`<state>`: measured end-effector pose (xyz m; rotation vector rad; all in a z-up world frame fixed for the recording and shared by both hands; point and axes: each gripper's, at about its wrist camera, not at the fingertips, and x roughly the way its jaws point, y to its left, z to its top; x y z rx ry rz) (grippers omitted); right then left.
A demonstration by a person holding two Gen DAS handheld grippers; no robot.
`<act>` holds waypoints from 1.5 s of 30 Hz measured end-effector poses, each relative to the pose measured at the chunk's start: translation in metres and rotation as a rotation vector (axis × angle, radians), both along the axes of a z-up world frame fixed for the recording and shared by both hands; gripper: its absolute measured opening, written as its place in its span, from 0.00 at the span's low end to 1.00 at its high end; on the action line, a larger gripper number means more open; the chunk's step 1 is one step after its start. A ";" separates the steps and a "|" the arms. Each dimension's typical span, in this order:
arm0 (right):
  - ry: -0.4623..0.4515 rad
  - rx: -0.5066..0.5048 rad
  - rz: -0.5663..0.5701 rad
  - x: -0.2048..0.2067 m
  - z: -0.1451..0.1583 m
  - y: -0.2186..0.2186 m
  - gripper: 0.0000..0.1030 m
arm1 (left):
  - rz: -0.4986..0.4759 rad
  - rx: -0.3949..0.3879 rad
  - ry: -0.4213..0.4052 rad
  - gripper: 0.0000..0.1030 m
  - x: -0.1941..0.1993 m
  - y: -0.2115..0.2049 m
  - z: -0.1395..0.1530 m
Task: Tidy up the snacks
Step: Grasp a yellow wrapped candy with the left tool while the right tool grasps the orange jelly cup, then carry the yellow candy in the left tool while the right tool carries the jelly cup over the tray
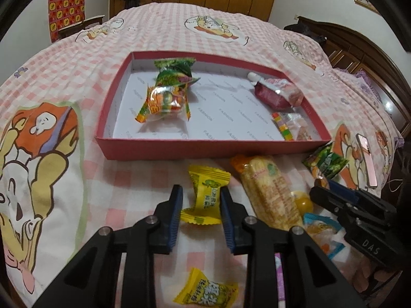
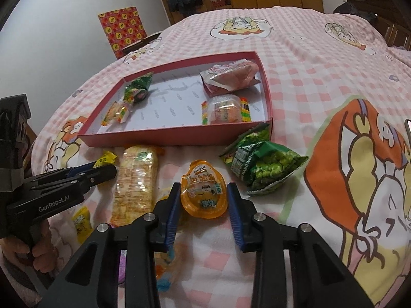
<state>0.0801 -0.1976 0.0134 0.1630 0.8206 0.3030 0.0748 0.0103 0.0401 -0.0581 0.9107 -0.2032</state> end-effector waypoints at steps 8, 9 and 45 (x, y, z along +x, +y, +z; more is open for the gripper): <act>-0.009 0.032 0.019 -0.004 0.011 0.003 0.34 | 0.008 -0.016 -0.059 0.29 -0.010 0.005 0.025; -0.010 0.034 0.023 -0.004 0.013 0.003 0.34 | 0.010 -0.014 -0.066 0.29 -0.010 0.006 0.027; -0.023 -0.048 0.085 0.088 0.042 0.047 0.34 | 0.097 0.034 -0.086 0.29 0.072 0.031 0.019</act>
